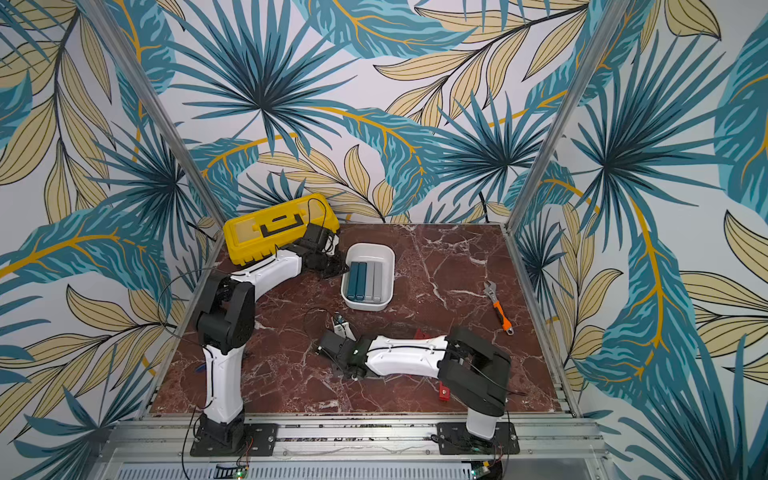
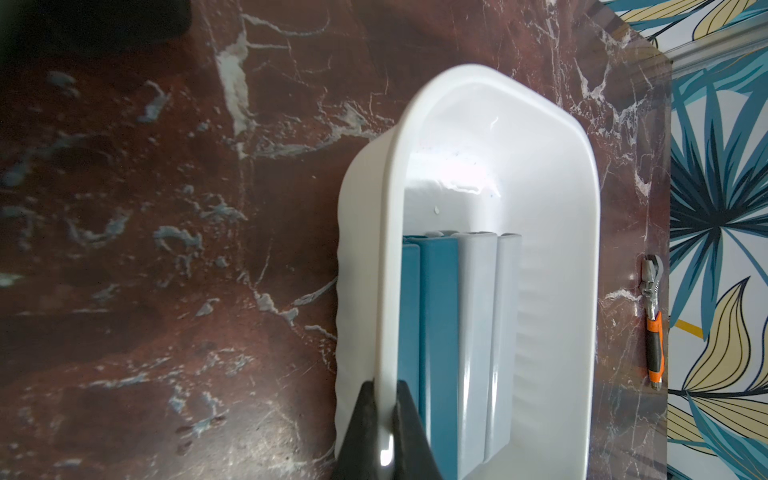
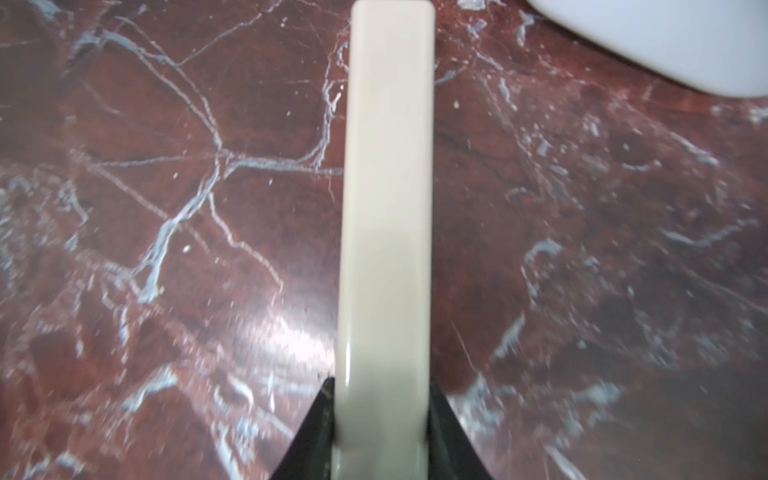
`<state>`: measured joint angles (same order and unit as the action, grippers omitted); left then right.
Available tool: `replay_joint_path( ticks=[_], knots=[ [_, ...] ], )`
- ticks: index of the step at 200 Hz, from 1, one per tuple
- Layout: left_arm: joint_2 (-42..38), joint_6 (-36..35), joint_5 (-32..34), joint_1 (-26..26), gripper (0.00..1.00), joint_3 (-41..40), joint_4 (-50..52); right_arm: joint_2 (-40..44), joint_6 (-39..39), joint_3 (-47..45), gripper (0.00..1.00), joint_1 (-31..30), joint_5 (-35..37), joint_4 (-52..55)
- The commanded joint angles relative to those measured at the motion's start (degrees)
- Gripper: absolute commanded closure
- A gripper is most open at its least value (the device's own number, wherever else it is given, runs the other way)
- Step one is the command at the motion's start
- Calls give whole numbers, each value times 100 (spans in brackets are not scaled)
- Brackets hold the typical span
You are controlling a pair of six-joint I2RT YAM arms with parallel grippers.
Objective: Put the pruning pliers into the storage box
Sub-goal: Pick up the pruning pliers from the center of the board, then place the pruning pliers in the storage box.
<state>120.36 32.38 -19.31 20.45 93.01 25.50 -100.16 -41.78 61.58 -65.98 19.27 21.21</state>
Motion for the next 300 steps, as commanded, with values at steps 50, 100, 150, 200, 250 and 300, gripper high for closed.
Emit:
replay_joint_path(
  ticks=[50, 100, 150, 200, 250, 300],
  knots=[
    [-241, 65, -133, -21, 100, 45, -382, 1118, -622, -366, 100, -277, 318, 726],
    [-205, 116, -124, -23, 100, 0, -434, 1804, -910, -366, 100, -451, 585, 1224],
    [-365, 108, -94, 21, 100, -169, -445, 2070, -745, -180, 100, -444, 1259, 1538],
    [-576, 137, -128, 70, 100, -356, -449, 2087, -588, 5, 100, -221, 1452, 1468],
    [-818, 271, -156, 112, 100, -673, -589, 1799, -125, 231, 100, 379, 1004, 987],
    [-874, 342, -184, 113, 100, -779, -621, 1063, 395, 719, 100, 1005, 250, 485]
  ],
)
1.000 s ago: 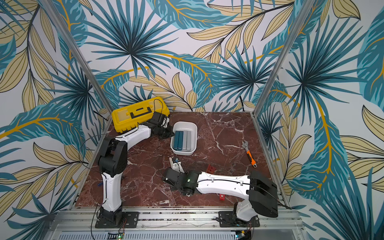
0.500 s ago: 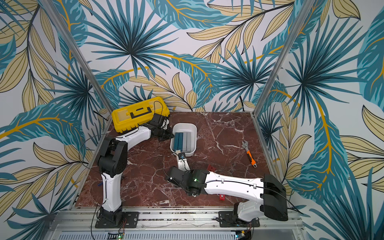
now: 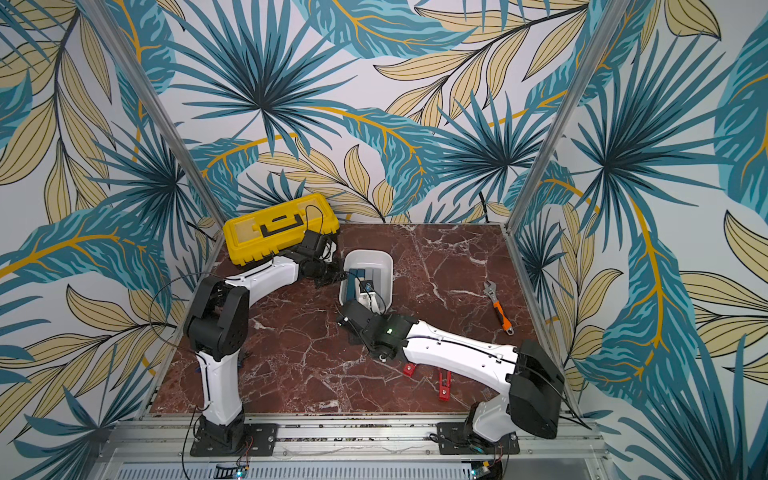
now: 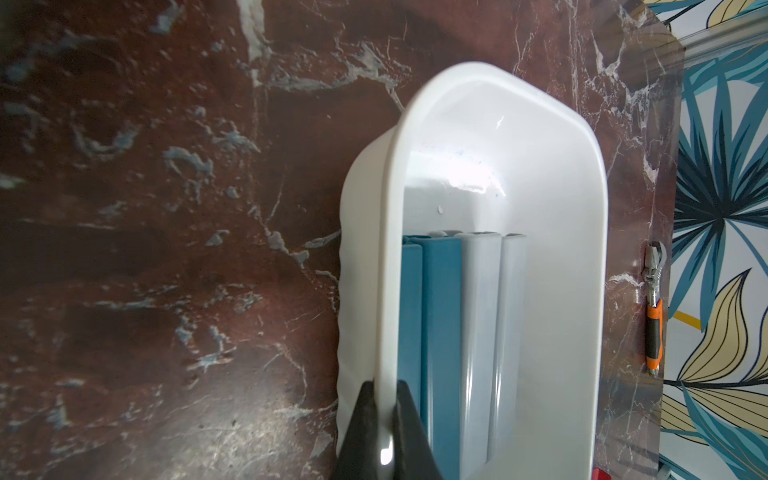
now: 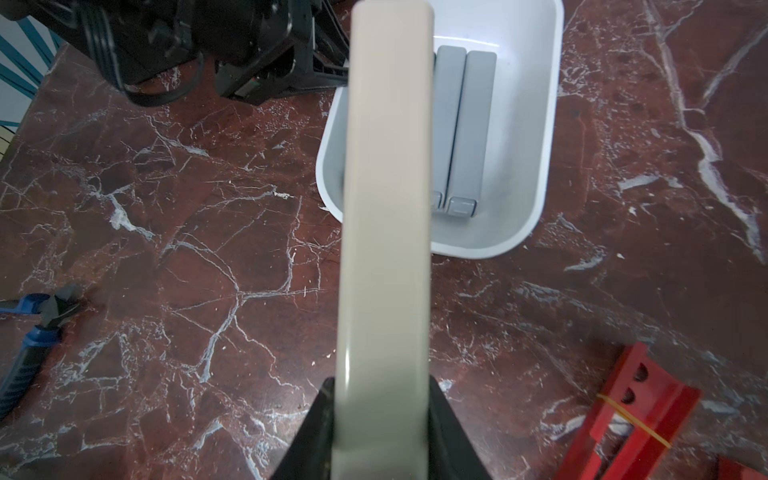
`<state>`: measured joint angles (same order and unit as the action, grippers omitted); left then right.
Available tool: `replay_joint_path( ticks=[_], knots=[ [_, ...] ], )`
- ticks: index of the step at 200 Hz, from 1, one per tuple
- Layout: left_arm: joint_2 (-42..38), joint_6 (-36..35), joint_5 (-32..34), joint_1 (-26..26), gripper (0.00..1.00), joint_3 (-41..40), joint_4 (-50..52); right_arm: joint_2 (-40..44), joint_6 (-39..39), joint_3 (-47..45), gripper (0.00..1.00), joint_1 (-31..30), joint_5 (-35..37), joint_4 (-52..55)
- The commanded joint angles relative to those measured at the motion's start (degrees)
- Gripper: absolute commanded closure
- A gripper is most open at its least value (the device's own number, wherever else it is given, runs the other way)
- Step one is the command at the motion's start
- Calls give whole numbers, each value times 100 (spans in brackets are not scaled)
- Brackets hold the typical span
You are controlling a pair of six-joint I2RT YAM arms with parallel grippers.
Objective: Put the pruning pliers into the storage box
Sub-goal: Place the pruning pliers in the storage box.
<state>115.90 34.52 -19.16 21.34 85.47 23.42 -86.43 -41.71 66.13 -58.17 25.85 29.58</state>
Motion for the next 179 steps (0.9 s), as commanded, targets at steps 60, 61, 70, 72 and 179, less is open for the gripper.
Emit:
replay_joint_path(
  ticks=[60, 61, 70, 72, 179],
  knots=[
    [-463, 362, -229, 20, 100, -129, -604, -1257, 778, 903, 100, 829, -956, -523],
    [-467, 367, -229, 20, 100, -133, -603, -1268, 783, 916, 100, 836, -966, -528],
    [-446, 389, -238, 21, 100, -134, -619, -1420, 815, 1009, 100, 904, -1028, -563],
    [-439, 393, -251, 22, 100, -135, -621, -1453, 823, 1030, 100, 924, -1040, -566],
    [-498, 454, -299, 19, 100, -257, -694, -2137, 1155, 1548, 100, 1607, -1352, -761]
  ],
)
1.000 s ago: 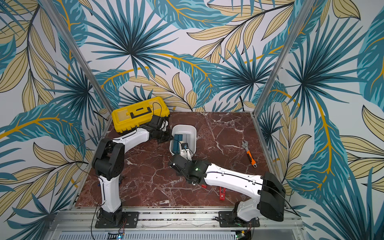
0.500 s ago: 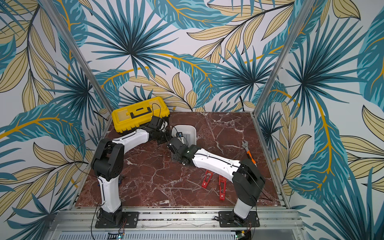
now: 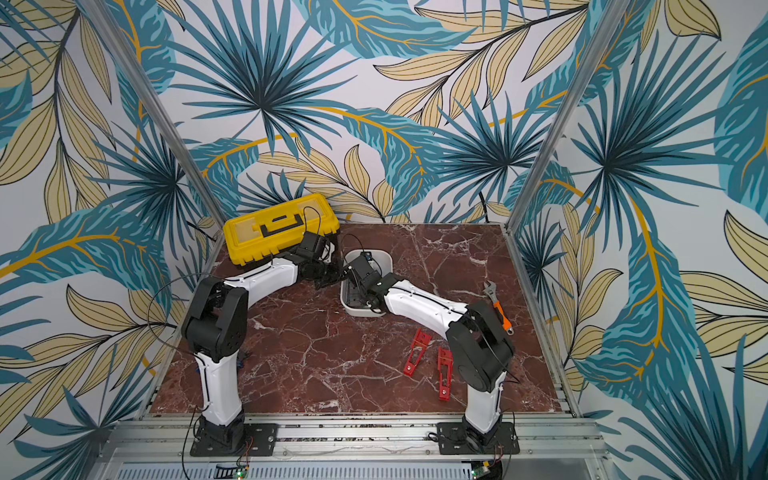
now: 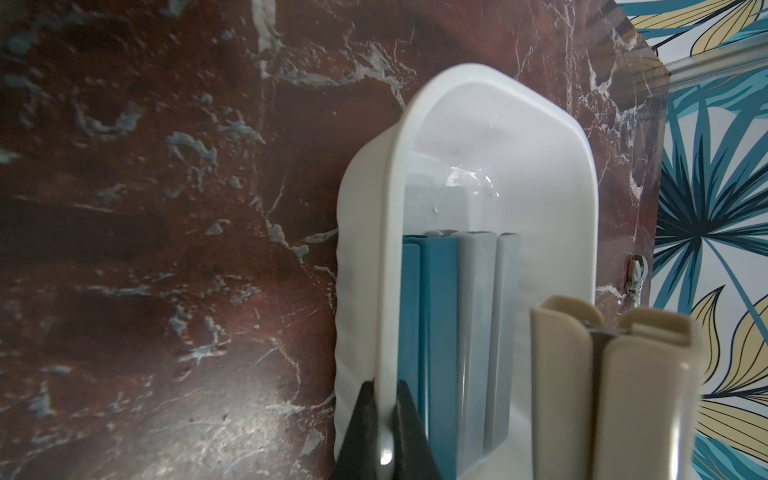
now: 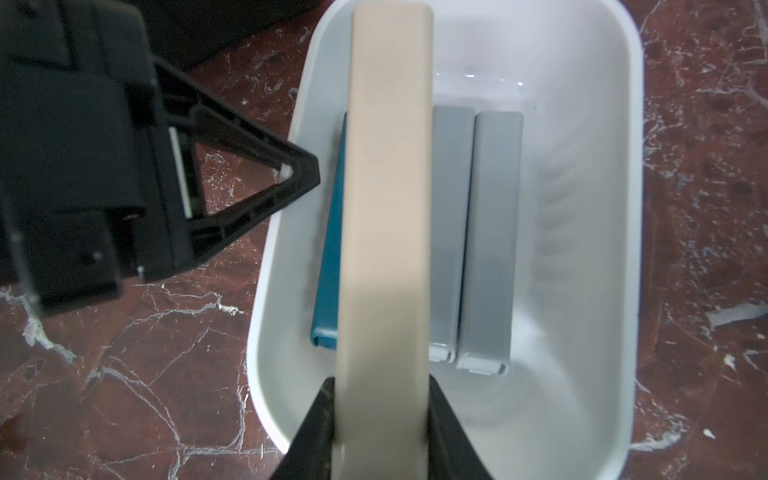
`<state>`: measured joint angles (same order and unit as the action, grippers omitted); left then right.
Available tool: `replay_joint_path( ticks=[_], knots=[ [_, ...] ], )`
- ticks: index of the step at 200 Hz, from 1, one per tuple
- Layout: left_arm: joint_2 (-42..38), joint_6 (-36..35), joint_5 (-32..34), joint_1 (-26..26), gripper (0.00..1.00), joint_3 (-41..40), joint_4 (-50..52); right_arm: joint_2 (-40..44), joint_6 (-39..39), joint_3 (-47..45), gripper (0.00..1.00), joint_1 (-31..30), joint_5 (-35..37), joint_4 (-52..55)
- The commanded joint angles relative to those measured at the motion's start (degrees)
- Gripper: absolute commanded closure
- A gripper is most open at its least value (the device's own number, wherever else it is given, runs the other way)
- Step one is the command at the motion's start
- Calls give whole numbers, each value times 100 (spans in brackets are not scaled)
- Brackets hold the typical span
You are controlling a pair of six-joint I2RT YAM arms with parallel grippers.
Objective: Put the pruning pliers into the storage box
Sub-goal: Place the pruning pliers in the storage box.
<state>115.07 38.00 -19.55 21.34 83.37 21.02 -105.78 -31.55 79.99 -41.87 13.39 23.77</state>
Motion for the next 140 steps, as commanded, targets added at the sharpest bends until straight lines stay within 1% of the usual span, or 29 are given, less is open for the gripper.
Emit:
replay_joint_path(
  ticks=[1, 93, 140],
  knots=[
    [-415, 105, -255, 28, 100, -48, -456, -209, 139, 169, 100, -23, -107, -180],
    [-330, 168, -299, 25, 100, -77, -485, -753, 102, 469, 100, -14, -227, -316],
    [-344, 155, -303, 26, 100, -118, -485, -873, 68, 601, 100, -11, -301, -322]
  ],
)
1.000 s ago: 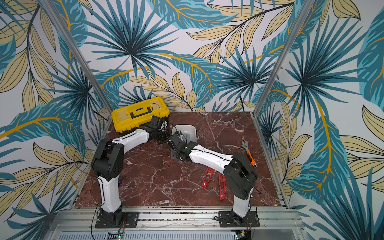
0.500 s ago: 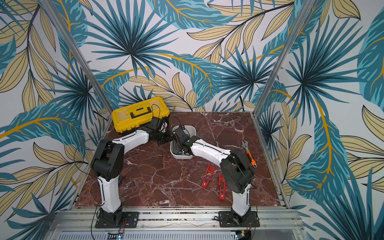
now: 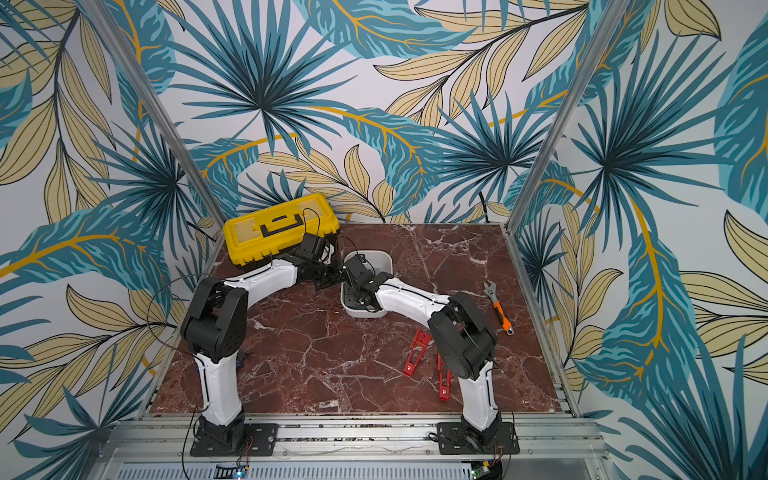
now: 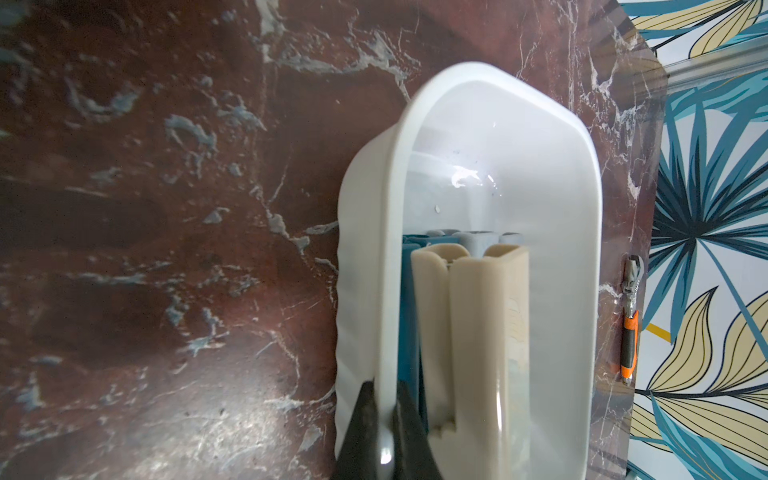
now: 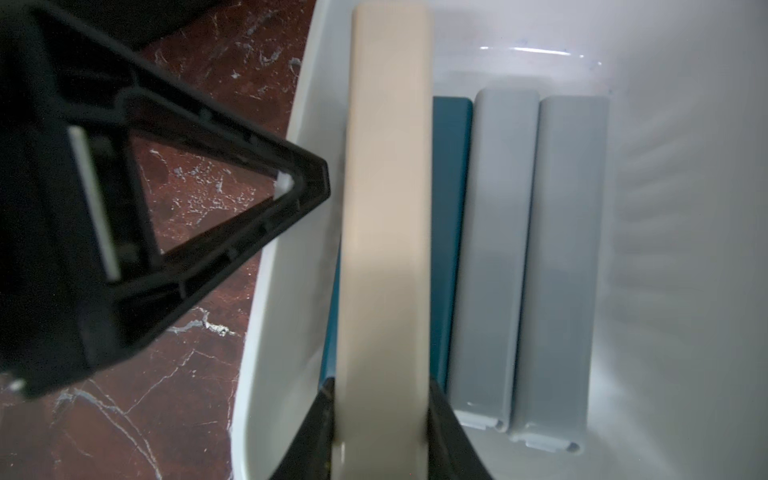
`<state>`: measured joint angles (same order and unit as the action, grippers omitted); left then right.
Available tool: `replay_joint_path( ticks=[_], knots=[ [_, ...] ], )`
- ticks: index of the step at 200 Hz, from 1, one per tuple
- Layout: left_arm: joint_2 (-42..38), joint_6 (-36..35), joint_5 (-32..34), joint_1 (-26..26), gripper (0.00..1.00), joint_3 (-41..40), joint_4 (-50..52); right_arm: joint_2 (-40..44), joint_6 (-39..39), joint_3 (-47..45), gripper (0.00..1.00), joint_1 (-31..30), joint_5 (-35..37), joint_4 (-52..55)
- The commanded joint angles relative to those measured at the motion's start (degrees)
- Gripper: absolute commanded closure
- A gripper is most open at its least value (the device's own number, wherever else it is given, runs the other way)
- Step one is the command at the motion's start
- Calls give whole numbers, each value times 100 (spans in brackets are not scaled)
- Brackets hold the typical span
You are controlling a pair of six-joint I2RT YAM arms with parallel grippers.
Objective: Put the pruning pliers into the storage box
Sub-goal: Place the pruning pliers in the storage box.
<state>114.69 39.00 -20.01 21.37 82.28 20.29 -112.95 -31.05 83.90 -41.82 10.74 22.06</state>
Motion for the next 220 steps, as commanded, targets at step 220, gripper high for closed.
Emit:
replay_joint_path(
  ticks=[220],
  knots=[
    [-110, 107, -379, 17, 100, 70, -689, -552, -127, 333, 100, -43, -118, -238]
  ],
)
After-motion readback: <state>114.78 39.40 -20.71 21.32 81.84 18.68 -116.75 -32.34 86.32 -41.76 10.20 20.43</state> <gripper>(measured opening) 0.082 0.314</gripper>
